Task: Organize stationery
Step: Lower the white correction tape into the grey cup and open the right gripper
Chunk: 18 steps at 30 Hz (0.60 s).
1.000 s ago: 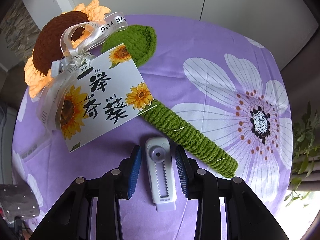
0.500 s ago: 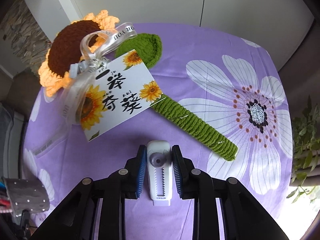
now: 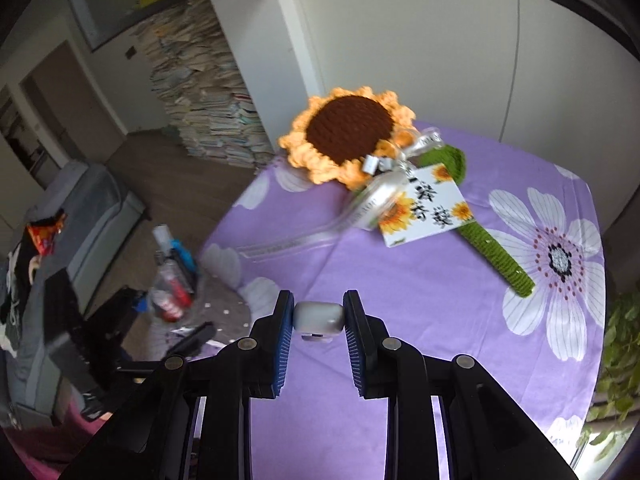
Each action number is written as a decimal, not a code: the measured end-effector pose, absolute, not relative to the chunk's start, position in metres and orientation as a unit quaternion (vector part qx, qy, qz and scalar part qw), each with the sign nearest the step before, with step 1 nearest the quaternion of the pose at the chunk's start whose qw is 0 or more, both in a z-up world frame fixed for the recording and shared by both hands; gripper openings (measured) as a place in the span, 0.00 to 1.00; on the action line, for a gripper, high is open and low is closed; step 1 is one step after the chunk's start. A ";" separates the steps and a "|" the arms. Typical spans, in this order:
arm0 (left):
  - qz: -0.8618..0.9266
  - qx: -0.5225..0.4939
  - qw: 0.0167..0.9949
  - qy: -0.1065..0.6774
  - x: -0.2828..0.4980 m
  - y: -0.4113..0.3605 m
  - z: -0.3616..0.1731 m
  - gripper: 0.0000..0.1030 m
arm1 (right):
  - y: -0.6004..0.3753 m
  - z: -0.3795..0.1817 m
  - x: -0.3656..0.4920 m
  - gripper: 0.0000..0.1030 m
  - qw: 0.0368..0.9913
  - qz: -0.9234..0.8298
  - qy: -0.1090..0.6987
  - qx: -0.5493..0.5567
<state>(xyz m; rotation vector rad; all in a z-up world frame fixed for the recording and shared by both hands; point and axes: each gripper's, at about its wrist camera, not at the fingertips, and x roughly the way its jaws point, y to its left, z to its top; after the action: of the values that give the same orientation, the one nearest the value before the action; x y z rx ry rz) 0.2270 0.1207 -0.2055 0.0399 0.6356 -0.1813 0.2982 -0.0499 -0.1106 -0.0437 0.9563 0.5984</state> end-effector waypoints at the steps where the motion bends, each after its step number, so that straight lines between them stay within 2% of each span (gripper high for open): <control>1: -0.089 0.019 0.946 0.312 0.227 0.121 -0.206 0.67 | -0.045 -0.102 0.291 0.26 0.847 0.295 0.442 -0.024; 10: -0.089 0.017 0.946 0.312 0.227 0.120 -0.206 0.67 | -0.016 -0.047 0.242 0.26 0.835 0.398 0.378 -0.036; 18: -0.092 0.013 0.946 0.312 0.228 0.120 -0.208 0.67 | 0.011 -0.041 0.243 0.26 0.821 0.436 0.367 -0.038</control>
<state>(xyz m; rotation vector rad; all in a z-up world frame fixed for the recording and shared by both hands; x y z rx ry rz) 0.2275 0.1195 -0.2082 0.0266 0.6355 -0.1873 0.2428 0.0106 -0.0412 -0.0815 0.7814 0.9279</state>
